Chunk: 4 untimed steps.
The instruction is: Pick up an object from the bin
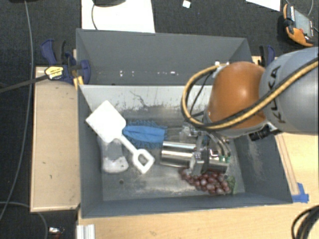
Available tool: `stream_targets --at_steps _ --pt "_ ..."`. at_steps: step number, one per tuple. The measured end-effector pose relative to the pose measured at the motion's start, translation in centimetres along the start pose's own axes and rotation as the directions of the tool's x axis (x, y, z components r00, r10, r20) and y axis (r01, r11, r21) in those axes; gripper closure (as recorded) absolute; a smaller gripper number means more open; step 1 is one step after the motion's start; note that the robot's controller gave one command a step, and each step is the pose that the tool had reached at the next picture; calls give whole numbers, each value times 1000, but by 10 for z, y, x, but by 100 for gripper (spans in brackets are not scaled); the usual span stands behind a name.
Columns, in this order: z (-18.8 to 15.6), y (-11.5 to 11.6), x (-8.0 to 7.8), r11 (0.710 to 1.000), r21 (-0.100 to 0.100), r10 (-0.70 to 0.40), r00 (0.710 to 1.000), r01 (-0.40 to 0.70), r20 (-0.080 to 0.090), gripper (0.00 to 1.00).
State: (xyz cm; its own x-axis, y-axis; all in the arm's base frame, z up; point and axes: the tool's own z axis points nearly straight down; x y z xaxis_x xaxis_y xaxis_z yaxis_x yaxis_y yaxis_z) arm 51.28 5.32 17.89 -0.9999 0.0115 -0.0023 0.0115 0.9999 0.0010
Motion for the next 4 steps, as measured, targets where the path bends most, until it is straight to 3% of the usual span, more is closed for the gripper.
stream_targets --at_steps 1,2,3,4 --pt "0 0 0 1000 0 0 1000 0 0 0" --pt "-33 -49 -36 1000 1 13 1000 -13 6 0" --pt "-29 -48 -38 1000 -2 13 1000 -13 -1 0" --pt "24 -50 -22 974 -1 -225 974 225 1 0"
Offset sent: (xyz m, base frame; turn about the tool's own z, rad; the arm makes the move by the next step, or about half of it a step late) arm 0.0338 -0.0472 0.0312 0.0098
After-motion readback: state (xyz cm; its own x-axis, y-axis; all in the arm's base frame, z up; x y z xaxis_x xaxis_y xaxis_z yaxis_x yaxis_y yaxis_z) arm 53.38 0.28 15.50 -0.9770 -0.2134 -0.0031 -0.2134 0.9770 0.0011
